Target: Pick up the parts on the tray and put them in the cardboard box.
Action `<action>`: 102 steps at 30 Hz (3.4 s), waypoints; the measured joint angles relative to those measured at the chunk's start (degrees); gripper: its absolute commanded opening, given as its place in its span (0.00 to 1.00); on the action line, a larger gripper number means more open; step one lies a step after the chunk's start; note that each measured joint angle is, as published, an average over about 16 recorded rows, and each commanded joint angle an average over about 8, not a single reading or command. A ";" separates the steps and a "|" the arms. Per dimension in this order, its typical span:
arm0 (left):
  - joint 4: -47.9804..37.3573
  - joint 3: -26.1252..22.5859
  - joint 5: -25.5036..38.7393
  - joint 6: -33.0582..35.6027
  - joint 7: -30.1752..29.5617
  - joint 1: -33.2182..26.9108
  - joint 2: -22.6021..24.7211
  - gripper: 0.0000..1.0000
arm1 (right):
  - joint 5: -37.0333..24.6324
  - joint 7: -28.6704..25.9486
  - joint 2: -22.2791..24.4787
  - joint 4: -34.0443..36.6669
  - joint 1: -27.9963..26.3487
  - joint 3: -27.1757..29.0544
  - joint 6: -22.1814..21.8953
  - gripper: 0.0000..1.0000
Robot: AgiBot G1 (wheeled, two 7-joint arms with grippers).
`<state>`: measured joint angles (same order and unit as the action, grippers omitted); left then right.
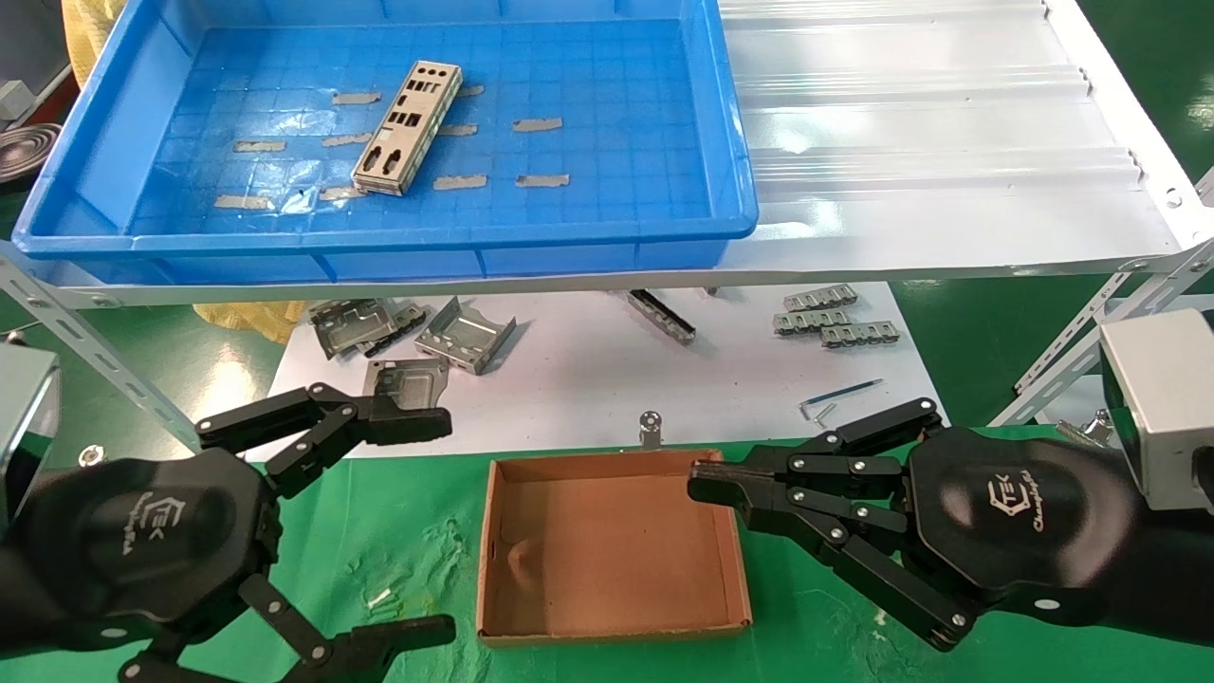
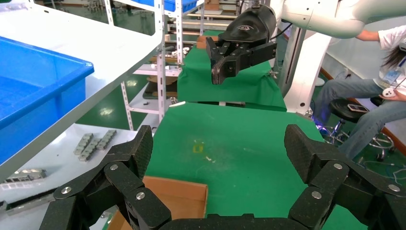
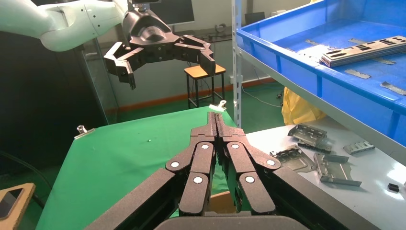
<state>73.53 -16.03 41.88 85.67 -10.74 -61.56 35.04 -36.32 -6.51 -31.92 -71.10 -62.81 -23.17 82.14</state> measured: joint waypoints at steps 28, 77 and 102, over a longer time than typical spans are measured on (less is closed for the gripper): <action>-12.21 -4.06 9.84 -4.13 -1.74 -17.36 7.87 1.00 | 0.00 0.00 0.00 0.00 0.00 0.00 0.00 1.00; -72.63 -17.29 38.54 -28.05 1.44 -55.23 33.45 0.71 | 0.00 0.00 0.00 0.00 0.00 -0.01 0.00 1.00; -73.19 -17.04 38.20 -29.45 2.37 -54.79 33.85 0.00 | 0.00 0.00 0.00 0.00 0.00 -0.01 0.00 1.00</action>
<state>0.34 -33.07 80.08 56.21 -8.37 -116.35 68.89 -36.31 -6.51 -31.92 -71.09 -62.81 -23.18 82.15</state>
